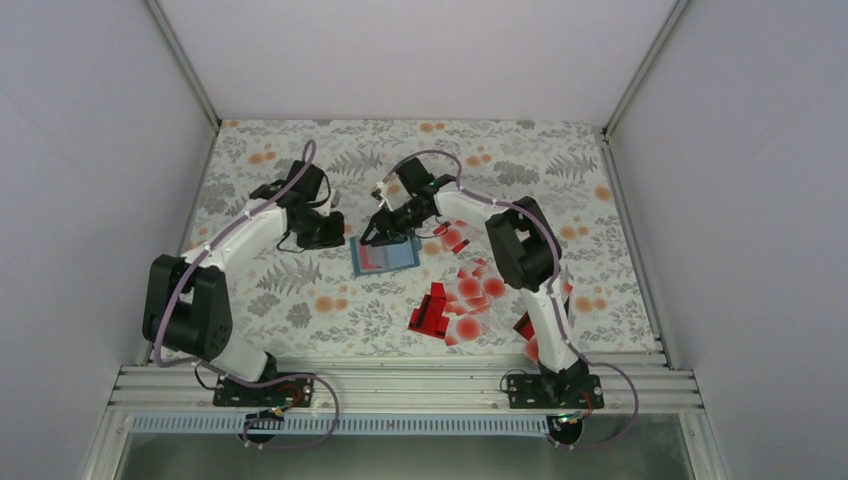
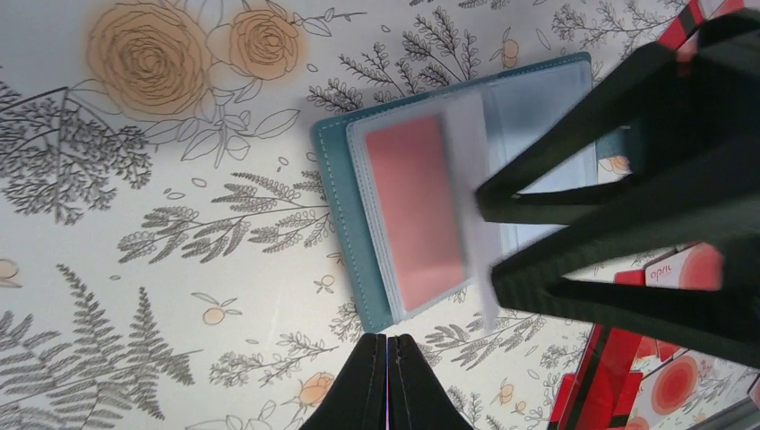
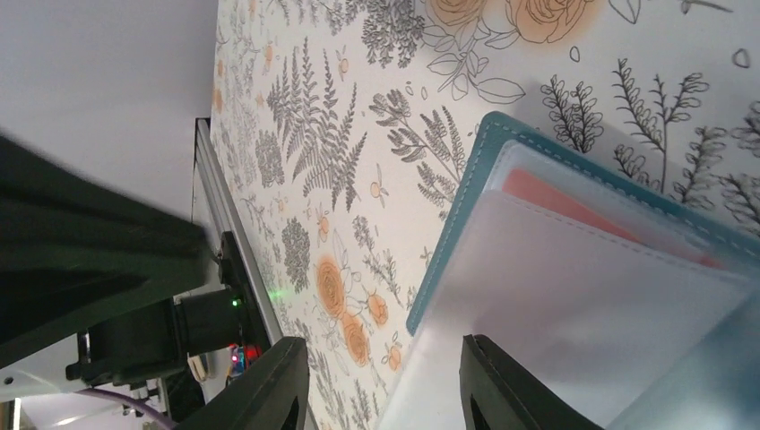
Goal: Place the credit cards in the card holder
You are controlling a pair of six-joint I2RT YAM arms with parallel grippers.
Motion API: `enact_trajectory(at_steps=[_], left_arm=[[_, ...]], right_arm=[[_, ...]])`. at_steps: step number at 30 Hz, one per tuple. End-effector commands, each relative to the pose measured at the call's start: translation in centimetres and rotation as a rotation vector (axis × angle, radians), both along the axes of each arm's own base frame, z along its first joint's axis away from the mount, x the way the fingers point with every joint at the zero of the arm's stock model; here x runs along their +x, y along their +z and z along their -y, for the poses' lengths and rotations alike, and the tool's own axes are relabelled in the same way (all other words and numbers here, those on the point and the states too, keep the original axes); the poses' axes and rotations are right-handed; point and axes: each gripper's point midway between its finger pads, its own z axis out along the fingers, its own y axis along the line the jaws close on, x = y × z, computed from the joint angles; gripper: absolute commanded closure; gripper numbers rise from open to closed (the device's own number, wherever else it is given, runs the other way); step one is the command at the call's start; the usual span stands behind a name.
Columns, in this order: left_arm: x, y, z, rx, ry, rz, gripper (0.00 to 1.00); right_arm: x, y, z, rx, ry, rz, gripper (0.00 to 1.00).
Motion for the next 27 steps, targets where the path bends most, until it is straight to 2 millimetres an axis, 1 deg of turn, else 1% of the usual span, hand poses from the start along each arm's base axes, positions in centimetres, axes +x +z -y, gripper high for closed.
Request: enact_trajectory(at_steps=[1, 4, 5, 6, 7, 9, 12, 15, 17, 18, 20, 21, 22, 23, 25, 26, 27], left_arm=[[-0.6, 1.5, -0.9, 0.016, 0.009, 0.047, 0.96], [-1.1, 2.3, -1.4, 0.028, 0.009, 0.077, 0.96], [-1.2, 2.7, -1.7, 0.039, 0.014, 0.095, 0.96], [-1.3, 3.2, -1.9, 0.045, 0.015, 0.111, 0.96], [-1.3, 3.8, -2.2, 0.054, 0.016, 0.134, 0.96], [-1.2, 5.1, -2.4, 0.059, 0.018, 0.186, 0.93], [-0.9, 6.8, -2.8, 0.062, 0.033, 0.259, 0.85], [-0.3, 8.4, -2.7, 0.046, 0.049, 0.311, 0.75], [0.0, 9.8, -2.6, 0.032, 0.058, 0.336, 0.69], [0.1, 10.7, -2.5, 0.025, 0.058, 0.356, 0.66], [0.2, 12.5, -2.6, 0.024, 0.054, 0.402, 0.56], [0.2, 13.4, -2.8, 0.032, 0.051, 0.423, 0.49], [0.2, 14.3, -3.2, 0.052, 0.050, 0.444, 0.41], [0.2, 15.3, -3.5, 0.069, 0.054, 0.462, 0.31], [0.0, 16.7, -4.0, 0.092, 0.051, 0.486, 0.14], [0.0, 17.4, -4.0, 0.097, 0.046, 0.497, 0.08], [0.0, 17.8, -4.1, 0.102, 0.042, 0.499, 0.04]], right_arm=[[-0.6, -1.2, -1.8, 0.004, 0.028, -0.055, 0.57], [0.4, -0.4, -3.0, 0.011, 0.030, -0.025, 0.57], [1.0, 0.8, -3.5, 0.025, 0.030, -0.001, 0.57], [1.2, 1.3, -3.6, 0.024, 0.025, 0.008, 0.57], [1.9, 2.5, -3.9, 0.034, 0.020, 0.038, 0.57], [2.5, 5.2, -4.0, 0.043, 0.009, 0.099, 0.57], [3.3, 9.0, -3.1, 0.017, -0.022, 0.228, 0.56], [3.3, 12.3, -0.9, -0.042, -0.074, 0.366, 0.54], [3.3, 14.0, 1.2, -0.099, -0.133, 0.455, 0.53], [3.2, 14.7, 2.5, -0.129, -0.168, 0.496, 0.53], [3.3, 15.5, 5.5, -0.212, -0.268, 0.573, 0.51], [3.1, 15.6, 7.0, -0.248, -0.319, 0.595, 0.50], [3.0, 16.3, 8.5, -0.270, -0.377, 0.621, 0.49], [2.4, 16.3, 10.3, -0.297, -0.425, 0.627, 0.44], [1.6, 16.9, 12.8, -0.320, -0.512, 0.643, 0.24], [1.1, 17.0, 14.0, -0.332, -0.549, 0.645, 0.13], [0.7, 17.5, 15.2, -0.340, -0.595, 0.652, 0.03]])
